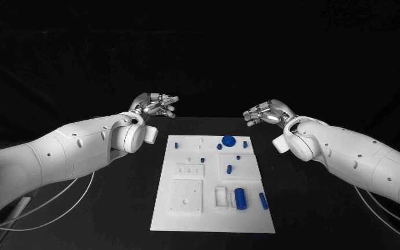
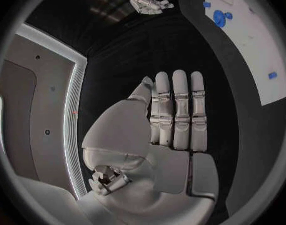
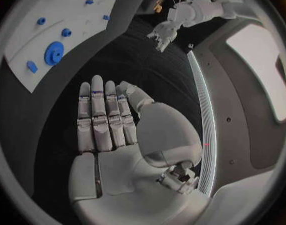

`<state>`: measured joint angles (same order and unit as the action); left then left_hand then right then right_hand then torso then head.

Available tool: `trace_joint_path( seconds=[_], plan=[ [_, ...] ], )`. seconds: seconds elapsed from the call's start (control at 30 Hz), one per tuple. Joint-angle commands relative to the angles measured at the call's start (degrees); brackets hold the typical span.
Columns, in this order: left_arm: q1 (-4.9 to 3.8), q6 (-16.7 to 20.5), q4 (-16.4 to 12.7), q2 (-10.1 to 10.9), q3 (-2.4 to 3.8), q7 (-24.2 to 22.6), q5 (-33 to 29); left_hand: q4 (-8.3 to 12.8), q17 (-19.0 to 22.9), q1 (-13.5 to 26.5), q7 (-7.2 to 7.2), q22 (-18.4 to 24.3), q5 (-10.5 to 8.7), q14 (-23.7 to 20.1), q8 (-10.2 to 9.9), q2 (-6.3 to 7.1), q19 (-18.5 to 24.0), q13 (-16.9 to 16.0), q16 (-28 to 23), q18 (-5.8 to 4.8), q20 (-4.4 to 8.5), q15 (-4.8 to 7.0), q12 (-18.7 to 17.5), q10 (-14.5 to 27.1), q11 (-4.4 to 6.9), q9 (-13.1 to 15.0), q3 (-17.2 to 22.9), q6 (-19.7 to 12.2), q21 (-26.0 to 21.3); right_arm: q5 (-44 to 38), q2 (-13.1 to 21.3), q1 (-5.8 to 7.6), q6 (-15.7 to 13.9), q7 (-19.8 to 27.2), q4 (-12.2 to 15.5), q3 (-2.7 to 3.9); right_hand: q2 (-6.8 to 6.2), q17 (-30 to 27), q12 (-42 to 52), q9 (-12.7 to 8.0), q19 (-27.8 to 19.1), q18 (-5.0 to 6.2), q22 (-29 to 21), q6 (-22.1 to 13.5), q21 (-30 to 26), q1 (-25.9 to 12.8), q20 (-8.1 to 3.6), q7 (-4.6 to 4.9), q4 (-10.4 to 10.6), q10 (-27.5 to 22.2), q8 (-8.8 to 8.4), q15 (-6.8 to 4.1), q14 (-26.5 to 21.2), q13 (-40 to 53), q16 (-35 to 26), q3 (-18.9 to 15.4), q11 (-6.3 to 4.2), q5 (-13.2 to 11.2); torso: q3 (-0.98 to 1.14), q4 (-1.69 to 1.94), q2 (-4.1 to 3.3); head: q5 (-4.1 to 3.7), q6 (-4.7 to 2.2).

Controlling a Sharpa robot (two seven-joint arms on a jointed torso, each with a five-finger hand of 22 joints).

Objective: Assemble the parts on the task board

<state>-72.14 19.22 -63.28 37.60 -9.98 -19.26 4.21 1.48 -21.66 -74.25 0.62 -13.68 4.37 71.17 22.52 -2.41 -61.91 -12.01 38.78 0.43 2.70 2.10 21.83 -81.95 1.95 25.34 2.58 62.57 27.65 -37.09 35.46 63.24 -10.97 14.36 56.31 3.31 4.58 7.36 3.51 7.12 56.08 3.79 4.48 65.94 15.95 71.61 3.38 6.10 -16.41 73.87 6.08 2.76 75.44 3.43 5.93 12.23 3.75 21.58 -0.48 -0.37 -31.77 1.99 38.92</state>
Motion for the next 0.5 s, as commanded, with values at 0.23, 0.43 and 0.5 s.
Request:
trace_joint_path(
  seconds=[0.23,0.43,0.5],
  plan=[
    [-2.0,-7.21,-6.54,4.13,-0.09,2.79,4.87,-1.26,3.76,2.51,5.07,0.38,-0.87,-7.78,-11.46,-0.22,7.79,3.77,-7.61,-0.25,-3.46,-4.14,-7.46,10.55,-4.81,-4.64,-0.93,-6.16,-1.42,-29.1,-1.18,3.1,3.83,-2.11,1.81,0.08,-4.12,2.29,-0.2,-2.15,4.69,-1.49,-0.28,-5.64,-0.85,-2.64,-1.94,1.61,0.37,-7.83,-2.59,-0.53,4.29,-0.1,-1.63,-0.03,2.19,1.01,-0.03,0.24,-2.77,-0.11,-1.47],
    [-2.62,-9.09,-11.33,6.63,-0.12,2.87,6.19,-1.35,9.32,2.42,6.15,3.91,-1.25,-3.17,-18.39,0.88,6.72,8.17,-18.56,0.54,-4.79,-5.17,-17.83,8.46,-6.21,-12.57,-1.02,-3.03,-5.27,-41.05,-1.67,4.82,5.27,-6.07,3.82,0.08,-5.32,8.81,-0.15,-3.25,13.51,0.17,-0.46,-7.64,-0.99,-1.2,-3.07,1.93,2.66,-11.37,-2.44,-1.88,10.78,-0.03,-0.3,-12.69,2.45,0.98,-0.05,0.83,-3.79,-0.89,-1.78],
    [-2.89,-9.23,-13.2,7.49,-0.12,2.96,6.63,-1.27,9.72,2.29,6.18,5.16,-1.33,-1.86,-18.55,0.99,5.53,8.19,-20.77,0.58,-4.63,-5.05,-18.06,8.47,-6.23,-14.48,-1.15,-2.65,-6.34,-46.31,-1.72,5.44,5.49,-8.06,5.18,0.07,-4.03,14.9,-0.18,-3.17,18.5,1.18,0.31,-7.06,0.38,1.27,-3.96,1.58,2.78,-10.49,-2.4,-2.84,10.93,-0.04,7.48,-16.18,1.87,-1.27,-0.03,1.14,-4.42,-1.11,-2.39]
  ],
)
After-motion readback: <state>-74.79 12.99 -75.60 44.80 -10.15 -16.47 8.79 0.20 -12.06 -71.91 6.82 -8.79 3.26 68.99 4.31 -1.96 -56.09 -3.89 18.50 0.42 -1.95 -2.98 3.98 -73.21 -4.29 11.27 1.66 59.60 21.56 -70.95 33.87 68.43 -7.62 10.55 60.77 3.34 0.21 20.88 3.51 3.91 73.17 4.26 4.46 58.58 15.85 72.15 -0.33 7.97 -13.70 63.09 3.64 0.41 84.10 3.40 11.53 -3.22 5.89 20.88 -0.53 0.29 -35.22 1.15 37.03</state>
